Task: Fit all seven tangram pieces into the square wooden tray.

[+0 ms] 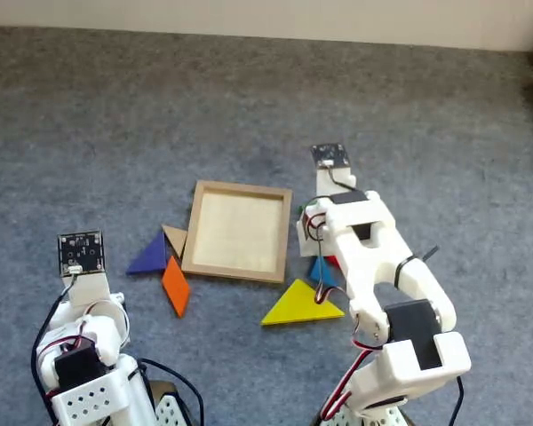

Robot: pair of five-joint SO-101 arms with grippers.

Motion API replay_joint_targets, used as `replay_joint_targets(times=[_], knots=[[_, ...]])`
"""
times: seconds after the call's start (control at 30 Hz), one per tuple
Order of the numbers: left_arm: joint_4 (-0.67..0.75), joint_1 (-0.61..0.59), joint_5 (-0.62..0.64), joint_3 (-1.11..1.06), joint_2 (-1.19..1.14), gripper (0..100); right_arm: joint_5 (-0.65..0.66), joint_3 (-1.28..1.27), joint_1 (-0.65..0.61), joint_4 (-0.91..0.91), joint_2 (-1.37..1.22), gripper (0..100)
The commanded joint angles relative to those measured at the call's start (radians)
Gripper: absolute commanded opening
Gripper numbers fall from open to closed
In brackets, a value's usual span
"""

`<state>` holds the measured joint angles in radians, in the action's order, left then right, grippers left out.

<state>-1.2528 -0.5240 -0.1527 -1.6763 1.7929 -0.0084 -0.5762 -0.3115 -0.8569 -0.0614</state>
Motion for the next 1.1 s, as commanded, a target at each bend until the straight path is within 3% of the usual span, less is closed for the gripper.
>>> replay_joint_targets(times=[0.0,0.23,0.63,0.83,1.07], knots=[[-0.003,0.018,0.009,-0.019,0.031,1,0.009,0.048,0.013,0.021,0.007,30.0],[-0.003,0.018,0.009,-0.019,0.031,1,0.009,0.048,0.013,0.019,0.008,24.1],[-0.003,0.016,0.009,-0.019,0.031,1,0.009,0.054,0.012,-0.059,0.013,24.0],[-0.003,0.015,0.009,-0.019,0.031,1,0.009,0.054,-0.007,-0.061,0.013,31.5],[-0.003,0.018,0.009,-0.019,0.031,1,0.078,0.054,-0.027,-0.111,0.015,31.9]])
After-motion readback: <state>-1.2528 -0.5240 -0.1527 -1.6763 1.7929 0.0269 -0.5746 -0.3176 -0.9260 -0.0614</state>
